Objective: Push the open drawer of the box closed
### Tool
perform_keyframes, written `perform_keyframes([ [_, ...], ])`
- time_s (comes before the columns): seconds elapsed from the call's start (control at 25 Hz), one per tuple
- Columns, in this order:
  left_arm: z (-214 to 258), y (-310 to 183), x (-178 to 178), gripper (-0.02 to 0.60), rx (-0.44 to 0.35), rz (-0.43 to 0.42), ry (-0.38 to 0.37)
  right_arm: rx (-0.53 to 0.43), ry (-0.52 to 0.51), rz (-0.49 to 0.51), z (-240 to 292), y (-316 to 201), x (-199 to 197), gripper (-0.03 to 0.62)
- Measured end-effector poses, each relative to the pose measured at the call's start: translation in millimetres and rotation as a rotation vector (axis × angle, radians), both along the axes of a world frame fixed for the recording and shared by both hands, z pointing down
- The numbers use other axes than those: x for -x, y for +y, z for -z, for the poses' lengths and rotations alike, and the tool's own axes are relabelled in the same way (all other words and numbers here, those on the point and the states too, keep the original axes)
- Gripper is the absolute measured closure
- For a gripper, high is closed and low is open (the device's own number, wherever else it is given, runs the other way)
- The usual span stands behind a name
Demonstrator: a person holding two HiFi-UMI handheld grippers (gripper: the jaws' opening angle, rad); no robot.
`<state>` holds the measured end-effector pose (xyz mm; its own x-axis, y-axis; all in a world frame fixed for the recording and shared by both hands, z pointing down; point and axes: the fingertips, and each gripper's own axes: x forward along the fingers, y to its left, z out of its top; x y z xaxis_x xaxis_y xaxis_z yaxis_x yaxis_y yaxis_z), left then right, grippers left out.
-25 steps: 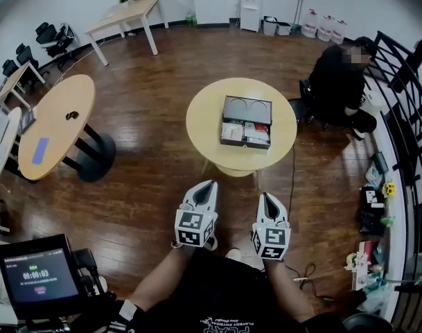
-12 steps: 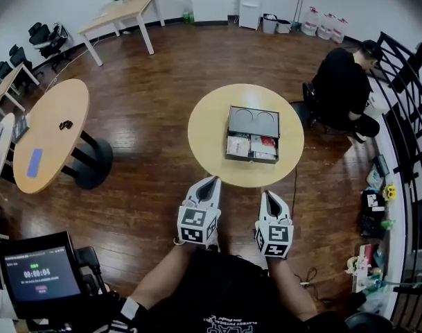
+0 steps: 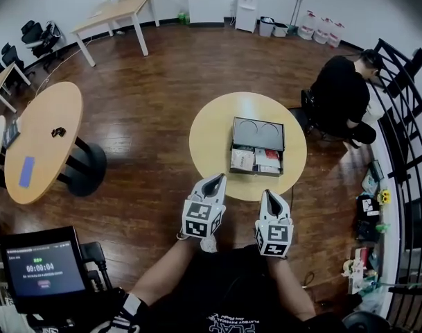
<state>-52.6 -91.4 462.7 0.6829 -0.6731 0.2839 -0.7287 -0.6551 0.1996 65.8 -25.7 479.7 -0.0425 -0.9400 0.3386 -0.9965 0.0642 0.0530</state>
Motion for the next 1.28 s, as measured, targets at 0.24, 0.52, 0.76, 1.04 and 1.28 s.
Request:
perform_keyframes([
  [0.24, -2.3, -19.8, -12.2, 0.584, 0.02, -0.017, 0.01, 0.025, -0.018, -0.012, -8.1, -18.6, -8.9, 0.589],
  [0.52, -17.8, -49.4, -32.2, 0.584, 0.025, 0.002, -0.048, 0.131, -0.093, -0.012, -42.9, -45.9, -30.8, 0.589],
  [0.76, -24.1, -63.6, -40.3, 0.584, 0.065, 0.039, -0.044, 0.148, -0.122, 0.015, -41.4, -60.0, -44.5, 0.589],
  [1.04, -53.2, -75.0, -43.3, 0.584, 0.113, 0.076, -0.084, 0.212, -0.154, 0.032, -76.8, -74.0, -49.0, 0.589],
  [1.28, -81.2, -75.1, -45.2, 0.584, 0.168, 0.075, -0.137, 0.268, -0.133, 0.042, -100.5, -87.3, -47.9, 0.589],
])
